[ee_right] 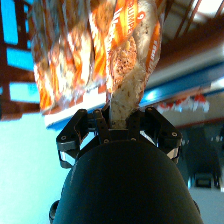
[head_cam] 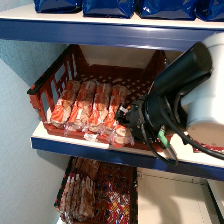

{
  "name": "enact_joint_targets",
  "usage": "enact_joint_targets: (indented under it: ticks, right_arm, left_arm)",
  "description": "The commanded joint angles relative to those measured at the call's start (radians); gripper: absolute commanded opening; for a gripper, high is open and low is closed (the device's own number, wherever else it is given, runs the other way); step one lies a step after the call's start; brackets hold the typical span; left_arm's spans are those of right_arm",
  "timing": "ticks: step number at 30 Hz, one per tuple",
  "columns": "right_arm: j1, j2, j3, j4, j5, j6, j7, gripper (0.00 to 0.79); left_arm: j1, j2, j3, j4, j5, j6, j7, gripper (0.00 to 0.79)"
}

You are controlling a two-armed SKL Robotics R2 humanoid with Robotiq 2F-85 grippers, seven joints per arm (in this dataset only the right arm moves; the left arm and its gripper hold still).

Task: Pick up crumpets

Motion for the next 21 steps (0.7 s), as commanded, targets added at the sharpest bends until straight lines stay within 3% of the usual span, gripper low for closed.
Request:
enact_joint_targets:
  ticks: [1, 15, 21]
  right_arm:
    - [-0.009, -0.008, -0.057, -0.006, -0.092, 0.001, 0.022, 0.005]
    - [-0.022, -0.025, -0.157, -0.007, -0.378, 0.026, 0.089, 0.007]
    - [-0.025, -0.022, -0.17, -0.012, -0.434, 0.037, 0.101, 0.007]
  left_arm:
    - [0.0, 0.0, 0.0, 0.0, 0.0, 0.0, 0.0, 0.0]
    - [0.0, 0.0, 0.0, 0.0, 0.0, 0.0, 0.0, 0.0]
    - [0.0, 0.0, 0.0, 0.0, 0.0, 0.0, 0.0, 0.0]
